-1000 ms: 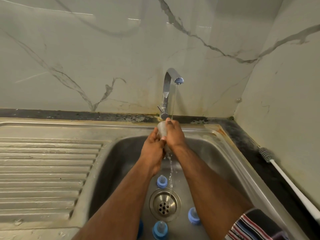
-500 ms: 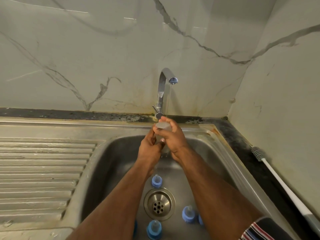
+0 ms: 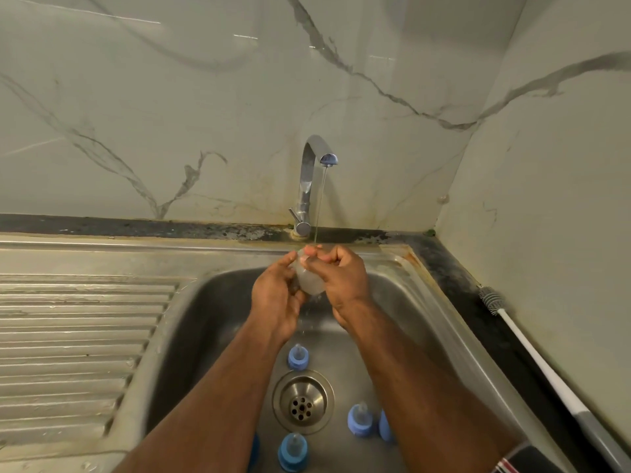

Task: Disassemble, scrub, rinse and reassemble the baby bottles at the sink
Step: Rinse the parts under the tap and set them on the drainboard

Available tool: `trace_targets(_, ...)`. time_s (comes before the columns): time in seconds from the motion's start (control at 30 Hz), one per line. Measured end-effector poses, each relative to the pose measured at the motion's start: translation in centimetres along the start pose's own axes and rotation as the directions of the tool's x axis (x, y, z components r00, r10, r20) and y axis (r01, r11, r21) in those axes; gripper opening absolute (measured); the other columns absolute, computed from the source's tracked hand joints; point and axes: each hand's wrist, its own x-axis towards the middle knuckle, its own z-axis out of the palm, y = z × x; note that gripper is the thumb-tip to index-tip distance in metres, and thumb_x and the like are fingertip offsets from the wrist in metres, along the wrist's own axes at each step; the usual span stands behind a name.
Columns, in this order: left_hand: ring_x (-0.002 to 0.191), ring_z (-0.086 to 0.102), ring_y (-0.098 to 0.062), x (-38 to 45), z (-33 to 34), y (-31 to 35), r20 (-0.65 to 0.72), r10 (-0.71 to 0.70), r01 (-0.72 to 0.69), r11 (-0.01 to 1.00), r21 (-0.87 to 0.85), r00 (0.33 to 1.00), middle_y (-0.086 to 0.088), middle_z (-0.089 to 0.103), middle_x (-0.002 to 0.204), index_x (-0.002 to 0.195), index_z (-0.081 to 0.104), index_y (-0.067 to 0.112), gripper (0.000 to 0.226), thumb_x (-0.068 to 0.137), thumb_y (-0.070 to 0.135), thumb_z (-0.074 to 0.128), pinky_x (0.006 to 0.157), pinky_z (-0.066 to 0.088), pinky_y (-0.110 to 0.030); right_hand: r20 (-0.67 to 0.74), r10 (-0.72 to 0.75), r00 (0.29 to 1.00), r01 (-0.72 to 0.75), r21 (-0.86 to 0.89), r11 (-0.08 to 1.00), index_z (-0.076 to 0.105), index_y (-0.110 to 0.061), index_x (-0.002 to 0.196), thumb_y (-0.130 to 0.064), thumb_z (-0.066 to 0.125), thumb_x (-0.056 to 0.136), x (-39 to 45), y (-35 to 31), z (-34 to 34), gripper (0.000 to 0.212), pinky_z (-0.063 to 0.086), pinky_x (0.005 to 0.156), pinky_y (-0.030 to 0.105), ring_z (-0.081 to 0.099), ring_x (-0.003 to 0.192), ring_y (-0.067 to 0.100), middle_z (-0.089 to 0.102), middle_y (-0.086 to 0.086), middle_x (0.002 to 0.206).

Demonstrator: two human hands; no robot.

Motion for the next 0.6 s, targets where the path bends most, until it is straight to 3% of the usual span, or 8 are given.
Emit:
trace_targets(0.1,0.099,0.071,-0.027,0.0,0.1,0.0,0.033,-0.017,0.017,1.0,-0.013,0.999,-0.024,0.069,0.122,0.133,0.059,0.006,0.032,0.101,0.006,0.055,0.087,0.058,-0.038,0.071,0.023,0.997,-0.023,-0.001,1.0,0.065,-0.019,0.09,-0.002,0.079,0.079,0.2,-0.2,-0.4,0.025,0.055,0.083,0.029,0.068,0.104,0.012,0.073,-0.002,0.111)
trace_targets(0.17,0.11,0.069,-0.031,0.1,-0.1,0.0,0.039,-0.022,0.024,0.999,-0.03,0.999,-0.017,0.068,0.123,0.137,0.055,0.016,0.04,0.1,0.001,0.056,0.09,0.059,-0.044,0.141,0.084,0.986,-0.084,-0.002,0.996,0.063,-0.023,0.119,0.001,0.075,0.08,0.5,-0.5,-0.6,0.048,0.055,0.084,0.028,0.063,0.109,0.011,0.067,-0.004,0.122)
trace_targets(0.23,0.114,0.067,-0.03,0.2,-0.1,0.1,0.076,-0.015,0.015,1.0,0.001,0.997,-0.01,0.069,0.124,0.136,0.056,0.02,0.043,0.099,-0.001,0.054,0.093,0.057,-0.049,0.169,0.173,0.97,-0.172,-0.02,0.985,0.052,-0.025,0.139,-0.006,0.07,0.083,0.8,-0.6,-0.6,0.062,0.056,0.092,0.037,0.061,0.113,0.018,0.061,-0.001,0.129)
trace_targets(0.37,0.119,0.067,-0.024,0.6,-0.6,0.2,0.109,0.012,-0.017,0.999,0.047,0.994,-0.006,0.07,0.129,0.135,0.06,0.018,0.05,0.095,-0.01,0.054,0.096,0.056,-0.042,0.157,0.255,0.954,-0.222,-0.201,0.954,0.054,-0.028,0.135,-0.042,0.068,0.082,0.7,-1.0,0.0,0.056,0.054,0.098,0.052,0.064,0.109,0.025,0.066,0.001,0.122)
trace_targets(0.43,0.119,0.066,-0.024,0.7,-0.8,0.2,0.107,0.029,-0.037,0.997,0.069,0.994,-0.006,0.069,0.13,0.136,0.06,0.018,0.054,0.093,-0.014,0.051,0.099,0.054,-0.044,0.111,0.224,0.968,-0.183,-0.3,0.936,0.055,-0.025,0.128,-0.034,0.074,0.085,0.9,-1.4,0.0,0.048,0.055,0.094,0.048,0.064,0.105,0.022,0.066,0.001,0.117)
trace_targets(0.5,0.115,0.066,-0.025,0.6,-0.7,0.5,0.081,0.042,-0.05,0.995,0.091,0.996,-0.006,0.071,0.126,0.134,0.062,0.018,0.053,0.094,-0.014,0.048,0.1,0.053,-0.048,0.079,0.164,0.983,-0.127,-0.348,0.929,0.051,-0.025,0.124,-0.028,0.08,0.081,1.2,-1.6,-0.2,0.052,0.054,0.082,0.035,0.06,0.1,0.017,0.061,-0.002,0.113)
trace_targets(0.6,0.105,0.068,-0.026,0.6,-0.6,0.5,0.035,0.047,-0.049,0.996,0.075,0.998,-0.008,0.074,0.118,0.128,0.066,0.019,0.04,0.098,-0.003,0.051,0.083,0.058,-0.043,0.056,-0.01,0.998,0.031,-0.381,0.924,0.05,-0.027,0.122,-0.028,0.084,0.076,0.7,-1.6,0.0,0.056,0.048,0.075,0.025,0.058,0.099,0.012,0.059,-0.006,0.115)
